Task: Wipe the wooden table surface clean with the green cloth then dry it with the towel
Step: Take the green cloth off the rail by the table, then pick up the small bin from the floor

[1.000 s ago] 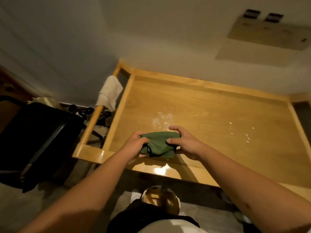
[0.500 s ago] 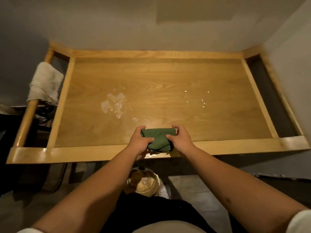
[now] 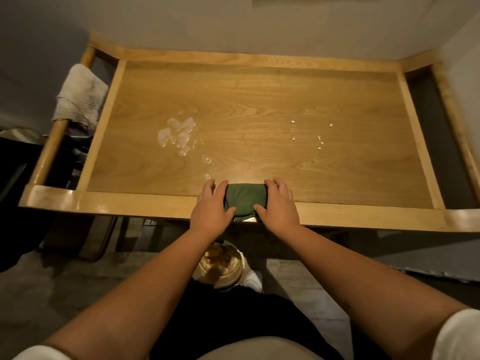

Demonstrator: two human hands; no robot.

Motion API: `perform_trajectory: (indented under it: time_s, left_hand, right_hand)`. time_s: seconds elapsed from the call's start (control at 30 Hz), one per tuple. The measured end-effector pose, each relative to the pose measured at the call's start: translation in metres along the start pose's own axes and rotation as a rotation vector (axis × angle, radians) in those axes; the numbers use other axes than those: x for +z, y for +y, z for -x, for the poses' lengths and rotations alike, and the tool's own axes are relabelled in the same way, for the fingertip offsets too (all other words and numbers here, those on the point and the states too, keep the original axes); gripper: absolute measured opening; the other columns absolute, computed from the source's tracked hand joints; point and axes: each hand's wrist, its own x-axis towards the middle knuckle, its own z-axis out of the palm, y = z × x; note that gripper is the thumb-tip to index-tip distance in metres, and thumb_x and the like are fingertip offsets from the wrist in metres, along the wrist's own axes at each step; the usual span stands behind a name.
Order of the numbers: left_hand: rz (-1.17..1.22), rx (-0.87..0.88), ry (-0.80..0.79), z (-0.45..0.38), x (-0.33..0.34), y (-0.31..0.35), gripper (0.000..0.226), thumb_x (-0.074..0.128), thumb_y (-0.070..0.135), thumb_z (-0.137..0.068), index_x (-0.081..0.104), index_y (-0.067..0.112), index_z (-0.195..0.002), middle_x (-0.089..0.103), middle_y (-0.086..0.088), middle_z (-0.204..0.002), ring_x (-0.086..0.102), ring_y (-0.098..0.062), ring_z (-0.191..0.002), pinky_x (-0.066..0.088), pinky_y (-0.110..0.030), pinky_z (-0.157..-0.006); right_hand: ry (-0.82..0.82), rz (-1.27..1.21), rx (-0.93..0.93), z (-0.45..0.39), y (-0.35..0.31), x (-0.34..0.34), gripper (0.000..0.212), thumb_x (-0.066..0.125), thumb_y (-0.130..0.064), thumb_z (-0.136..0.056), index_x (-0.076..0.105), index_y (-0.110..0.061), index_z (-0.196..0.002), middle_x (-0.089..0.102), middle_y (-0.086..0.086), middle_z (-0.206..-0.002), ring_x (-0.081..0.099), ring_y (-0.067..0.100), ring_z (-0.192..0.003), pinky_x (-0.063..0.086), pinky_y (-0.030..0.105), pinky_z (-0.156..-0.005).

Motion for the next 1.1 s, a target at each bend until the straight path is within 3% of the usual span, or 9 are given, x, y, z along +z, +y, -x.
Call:
perform_trajectory:
  time_s: [0.2,0.43,0.67,1.1]
  left_hand:
    - [-0.07,0.076,-0.049,0.033,-0.009,-0.021,0.081,0.063,0.049,-0.093,0.023,0.027,-0.16,0.015,-0.01,-0.169,0.02,-0.03,-0.154,0.034,-0.05,-0.118]
    - [-0.148,0.085,-0.145,0.076,-0.02,-0.06,0.084,0.056,0.055,-0.096,0.013,0.027,-0.163,-0.001,-0.006,-0.172,0.006,-0.026,-0.158,0.027,-0.051,-0.122]
    - [-0.389,0.13,-0.315,0.112,-0.037,-0.108,0.09,0.048,0.066,-0.094,-0.001,0.034,-0.162,-0.017,-0.005,-0.171,-0.014,-0.029,-0.157,0.01,-0.061,-0.124]
    - [-0.479,0.205,-0.435,0.146,-0.03,-0.171,0.089,0.04,0.075,-0.092,0.0,0.038,-0.161,-0.015,-0.003,-0.171,-0.012,-0.034,-0.157,0.01,-0.067,-0.121]
  right_hand:
    - [-0.051,0.257,-0.131,0.042,-0.003,0.007,0.097,0.062,-0.069,-0.08,0.018,-0.025,-0.155,0.007,0.005,-0.166,0.009,0.027,-0.151,0.019,0.05,-0.117]
    - [-0.144,0.408,-0.271,0.094,-0.025,0.04,0.099,0.05,-0.076,-0.082,0.008,-0.027,-0.157,-0.008,0.002,-0.167,-0.011,0.023,-0.153,0.001,0.055,-0.118]
    - [-0.231,0.425,-0.128,0.135,-0.044,0.079,0.106,0.052,-0.079,-0.078,0.002,-0.03,-0.158,-0.013,0.003,-0.167,-0.016,0.026,-0.152,-0.001,0.054,-0.119]
    - [-0.294,0.365,0.096,0.191,-0.073,0.144,0.104,0.055,-0.079,-0.077,0.007,-0.032,-0.157,-0.009,0.002,-0.167,-0.01,0.025,-0.153,0.009,0.058,-0.118]
